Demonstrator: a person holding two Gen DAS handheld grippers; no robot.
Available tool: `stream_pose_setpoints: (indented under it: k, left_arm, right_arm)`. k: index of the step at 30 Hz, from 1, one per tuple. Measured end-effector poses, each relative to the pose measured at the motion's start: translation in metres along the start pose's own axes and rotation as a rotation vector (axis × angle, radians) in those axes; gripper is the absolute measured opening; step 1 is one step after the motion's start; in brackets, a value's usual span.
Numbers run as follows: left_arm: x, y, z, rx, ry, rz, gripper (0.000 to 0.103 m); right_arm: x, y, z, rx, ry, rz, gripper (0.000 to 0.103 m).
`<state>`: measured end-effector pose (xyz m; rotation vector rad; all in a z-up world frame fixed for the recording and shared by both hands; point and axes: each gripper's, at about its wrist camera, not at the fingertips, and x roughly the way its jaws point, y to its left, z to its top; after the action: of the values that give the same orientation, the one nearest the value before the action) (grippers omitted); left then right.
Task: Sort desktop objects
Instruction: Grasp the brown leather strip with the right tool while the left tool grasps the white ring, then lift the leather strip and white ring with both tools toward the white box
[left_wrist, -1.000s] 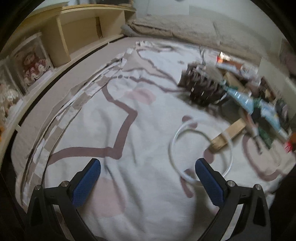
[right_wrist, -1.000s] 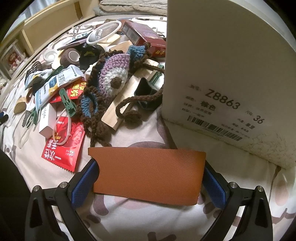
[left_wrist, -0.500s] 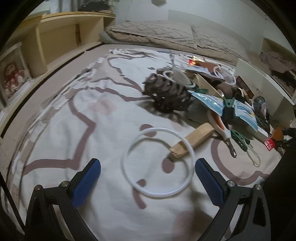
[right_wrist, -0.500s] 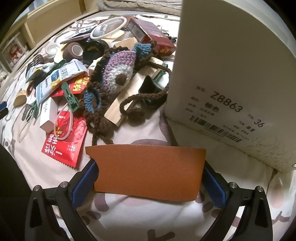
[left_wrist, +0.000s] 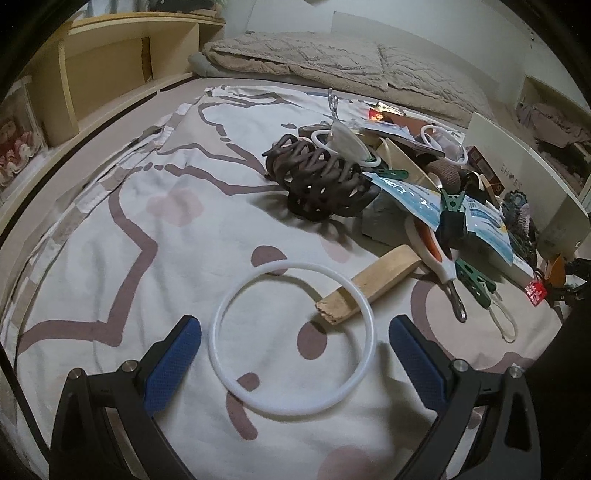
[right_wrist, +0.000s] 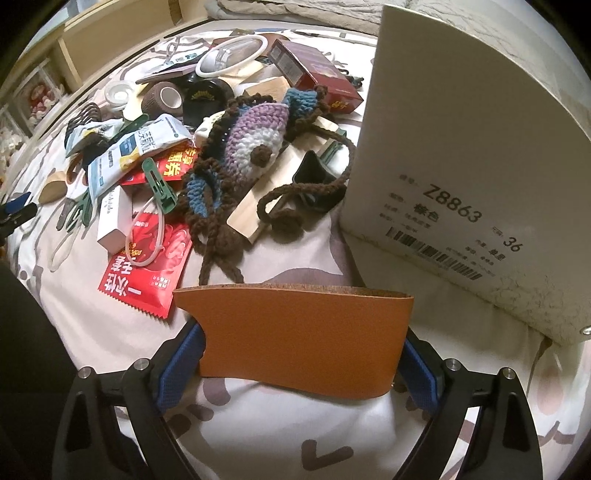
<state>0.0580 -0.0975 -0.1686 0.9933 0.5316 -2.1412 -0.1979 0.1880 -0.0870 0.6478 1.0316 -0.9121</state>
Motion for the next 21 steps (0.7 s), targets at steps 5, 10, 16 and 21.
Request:
stream_pose_setpoints:
  k: [5,10,16,21]
  left_arm:
    - [0.001,-0.005,0.000,0.014,0.007,-0.011,0.095]
    - [0.001,-0.007,0.000,0.013,0.010,-0.016,0.083]
    - [-0.003,-0.007,0.001,-0.010,0.004,-0.052,0.083]
    - [-0.006,-0.012,0.002,-0.005,-0.005,-0.051,0.083]
  right_arm:
    - [-0.007,0.004,-0.009,-0.047,-0.022,-0.016,0.095]
    - [-0.017,0.007,-0.017,-0.082,-0.043,-0.015,0.093]
    - [-0.034,0.003,-0.021,-0.069,-0.081,-0.011,0.093]
    - [-0.044,0.017,0.006,-0.047,-0.118,-0.013,0.093]
